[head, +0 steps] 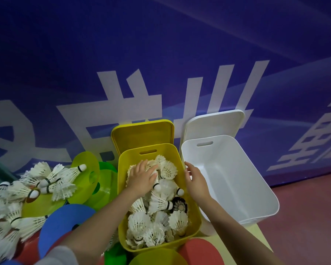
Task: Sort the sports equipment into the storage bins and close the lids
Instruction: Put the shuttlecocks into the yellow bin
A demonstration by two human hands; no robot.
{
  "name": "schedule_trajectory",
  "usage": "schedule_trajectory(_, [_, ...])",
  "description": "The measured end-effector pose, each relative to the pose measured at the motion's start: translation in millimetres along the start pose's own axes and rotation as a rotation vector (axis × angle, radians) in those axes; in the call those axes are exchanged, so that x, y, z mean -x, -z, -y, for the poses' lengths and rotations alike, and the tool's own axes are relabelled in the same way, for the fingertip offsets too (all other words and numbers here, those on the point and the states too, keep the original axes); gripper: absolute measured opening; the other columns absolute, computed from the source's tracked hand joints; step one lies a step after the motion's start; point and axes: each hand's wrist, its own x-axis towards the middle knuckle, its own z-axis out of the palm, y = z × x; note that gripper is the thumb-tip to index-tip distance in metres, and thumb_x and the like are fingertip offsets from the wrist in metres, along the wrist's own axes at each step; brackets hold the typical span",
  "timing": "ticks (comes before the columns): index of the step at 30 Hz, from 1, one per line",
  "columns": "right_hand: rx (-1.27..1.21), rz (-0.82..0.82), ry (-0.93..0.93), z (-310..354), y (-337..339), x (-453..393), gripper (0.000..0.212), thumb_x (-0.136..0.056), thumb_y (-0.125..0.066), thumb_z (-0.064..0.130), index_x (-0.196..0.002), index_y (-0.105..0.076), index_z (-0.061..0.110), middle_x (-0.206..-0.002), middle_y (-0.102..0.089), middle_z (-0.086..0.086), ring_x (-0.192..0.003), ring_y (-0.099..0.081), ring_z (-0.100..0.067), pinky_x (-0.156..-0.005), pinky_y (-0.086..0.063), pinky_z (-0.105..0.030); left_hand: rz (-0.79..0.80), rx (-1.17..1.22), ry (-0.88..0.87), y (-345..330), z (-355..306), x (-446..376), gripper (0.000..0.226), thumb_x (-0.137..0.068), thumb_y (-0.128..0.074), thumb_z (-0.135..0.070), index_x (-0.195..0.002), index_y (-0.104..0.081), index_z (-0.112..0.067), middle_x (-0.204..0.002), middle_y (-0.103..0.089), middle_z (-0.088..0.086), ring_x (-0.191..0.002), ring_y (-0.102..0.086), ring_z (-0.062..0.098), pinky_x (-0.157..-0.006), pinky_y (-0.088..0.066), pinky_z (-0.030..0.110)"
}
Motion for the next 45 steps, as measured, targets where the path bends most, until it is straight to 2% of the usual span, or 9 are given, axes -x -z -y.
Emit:
schedule_trajectory(3, [0.114,0.008,0.022,1.3,6.9,-1.6,0.039,-0.1,-0.039,0.032,-0.137,-0.045,0.023,-0.13,-0.055,-0.002,-0.117,-0.051,-0.017,-0.093,-0.042,-0.03,-0.052,0.158,-0.032,10.8,1.0,7.2,0.045,-0.101,-0.031,-0.04,-0.146,-0.029,-0.039,-0.158,-0.012,-0.001,-0.145,-0.009,0.023,-0.116,-0.011,0.045])
schedule_trajectory(8, [0.233,-0.06,0.208,23.7,15.2,4.9,0.037,-0.096,-0.048,0.022,-0.133,-0.051,0.017,-0.129,-0.053,-0.005,-0.124,-0.043,-0.022,-0.097,-0.038,-0.031,-0.269,0.393,0.02,42.8,22.4,32.8,0.039,-0.097,-0.048,-0.026,-0.135,-0.05,-0.025,-0.143,-0.037,0.003,-0.134,-0.032,0.021,-0.109,-0.029,0.038])
schedule_trajectory(12, [0.108,0.009,0.346,65.3,-6.2,22.4,0.032,-0.094,-0.05,0.024,-0.124,-0.058,0.018,-0.122,-0.058,-0.001,-0.118,-0.049,-0.018,-0.095,-0.041,-0.03,-0.298,0.568,-0.003,64.6,48.0,73.4,0.025,-0.095,-0.051,-0.015,-0.114,-0.063,-0.026,-0.117,-0.053,-0.004,-0.104,-0.054,0.011,-0.087,-0.044,0.028])
schedule_trajectory(15, [0.021,0.112,0.439,96.8,-38.9,38.5,0.032,-0.091,-0.049,0.026,-0.12,-0.062,0.02,-0.118,-0.061,0.001,-0.111,-0.054,-0.014,-0.09,-0.049,-0.038,-0.352,0.651,0.058,71.7,72.9,110.4,0.027,-0.092,-0.055,-0.008,-0.102,-0.063,-0.031,-0.102,-0.056,-0.009,-0.088,-0.056,0.003,-0.073,-0.044,0.019])
schedule_trajectory(21, [-0.005,0.306,0.535,154.7,-113.1,65.8,0.03,-0.091,-0.053,0.019,-0.119,-0.063,0.016,-0.114,-0.062,-0.003,-0.109,-0.056,-0.017,-0.091,-0.047,-0.033,-0.481,0.658,0.301,69.8,144.5,182.1,0.027,-0.088,-0.057,-0.002,-0.108,-0.066,-0.017,-0.109,-0.058,-0.001,-0.086,-0.061,0.013,-0.069,-0.041,0.01])
schedule_trajectory(25, [0.02,0.404,0.572,185.1,-159.7,74.6,0.031,-0.09,-0.052,0.02,-0.118,-0.064,0.014,-0.113,-0.063,-0.005,-0.105,-0.057,-0.019,-0.088,-0.047,-0.033,-0.541,0.604,0.464,71.3,197.0,221.7,0.03,-0.086,-0.059,-0.005,-0.113,-0.064,-0.017,-0.112,-0.056,0.004,-0.091,-0.059,0.018,-0.078,-0.046,0.026])
schedule_trajectory(30, [0.072,0.42,0.543,217.3,-214.2,71.9,0.033,-0.089,-0.056,0.022,-0.12,-0.061,0.013,-0.116,-0.062,-0.009,-0.11,-0.056,-0.026,-0.091,-0.044,-0.035,-0.478,0.491,0.53,68.1,252.8,247.6,0.036,-0.086,-0.064,-0.013,-0.121,-0.06,-0.017,-0.116,-0.055,0.007,-0.108,-0.055,0.023,-0.091,-0.043,0.031])
schedule_trajectory(40, [0.384,0.317,0.387,247.2,-298.4,50.9,0.052,-0.089,-0.053,0.046,-0.134,-0.048,0.021,-0.128,-0.052,-0.009,-0.119,-0.046,-0.027,-0.093,-0.043,-0.037,-0.081,0.242,0.19,60.6,308.5,216.1,0.064,-0.085,-0.066,-0.035,-0.143,-0.039,-0.026,-0.144,-0.036,0.0,-0.133,-0.033,0.017,-0.107,-0.03,0.027])
schedule_trajectory(45, [0.515,0.263,0.355,238.6,-314.7,52.2,0.053,-0.088,-0.053,0.052,-0.134,-0.047,0.027,-0.13,-0.048,-0.005,-0.113,-0.051,-0.028,-0.088,-0.042,-0.039,0.025,0.196,0.109,48.7,330.9,208.1,0.062,-0.084,-0.064,-0.03,-0.141,-0.04,-0.029,-0.137,-0.043,-0.003,-0.126,-0.04,0.016,-0.1,-0.036,0.025])
